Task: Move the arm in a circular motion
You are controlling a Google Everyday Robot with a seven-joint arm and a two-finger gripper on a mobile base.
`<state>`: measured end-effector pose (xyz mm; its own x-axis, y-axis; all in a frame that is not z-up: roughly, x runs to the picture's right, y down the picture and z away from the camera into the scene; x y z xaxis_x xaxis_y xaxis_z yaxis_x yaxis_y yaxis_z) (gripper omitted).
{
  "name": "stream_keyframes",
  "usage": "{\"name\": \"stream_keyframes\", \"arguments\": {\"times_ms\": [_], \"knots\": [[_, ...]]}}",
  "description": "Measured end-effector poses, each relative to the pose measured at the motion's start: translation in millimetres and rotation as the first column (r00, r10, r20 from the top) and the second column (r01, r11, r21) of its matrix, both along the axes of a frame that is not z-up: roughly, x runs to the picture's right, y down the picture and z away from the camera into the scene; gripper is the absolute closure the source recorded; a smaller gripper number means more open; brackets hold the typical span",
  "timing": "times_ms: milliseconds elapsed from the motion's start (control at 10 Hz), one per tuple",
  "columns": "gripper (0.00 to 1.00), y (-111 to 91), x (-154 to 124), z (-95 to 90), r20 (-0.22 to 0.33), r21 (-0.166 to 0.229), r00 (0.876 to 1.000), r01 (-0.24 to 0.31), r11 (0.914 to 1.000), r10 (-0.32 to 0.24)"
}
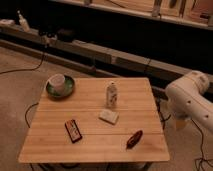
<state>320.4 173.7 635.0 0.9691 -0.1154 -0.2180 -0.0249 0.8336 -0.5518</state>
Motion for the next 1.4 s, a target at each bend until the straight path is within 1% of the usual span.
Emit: {"name": "stream_keyframes", "arguments": {"times_ms": [100, 200, 300, 400, 500, 600, 700, 800, 900, 1100, 1200, 1400], "knots": [[0.35, 24, -24, -26.1, 0.006, -0.017, 1.000, -0.010, 0.9998, 0.010], [0.35, 33, -38, -37.8, 0.017, -0.022, 1.000, -0.015, 0.9996, 0.015], [0.35, 42, -61, -54.2, 0.044, -0.027, 0.999, -0.022, 0.9994, 0.024], [0.35, 44, -87, -67.4, 0.089, -0.027, 0.995, -0.032, 0.9991, 0.034], [0.35, 39, -109, -75.4, 0.135, -0.024, 0.990, -0.047, 0.9986, 0.050], [0.35, 28, -133, -80.0, 0.196, -0.021, 0.979, -0.058, 0.9981, 0.061], [0.35, 15, -153, -80.1, 0.257, -0.020, 0.964, -0.063, 0.9978, 0.066], [0.35, -2, -171, -76.9, 0.313, -0.012, 0.948, -0.055, 0.9984, 0.057], [0.35, -13, -177, -74.7, 0.341, -0.006, 0.939, -0.047, 0.9989, 0.047], [0.35, -42, -197, -72.8, 0.418, 0.013, 0.908, -0.024, 0.9996, 0.017], [0.35, -48, -204, -74.2, 0.445, 0.015, 0.896, -0.015, 0.9998, 0.006], [0.35, -62, -228, -76.7, 0.529, 0.011, 0.848, 0.012, 0.9999, -0.016]]}}
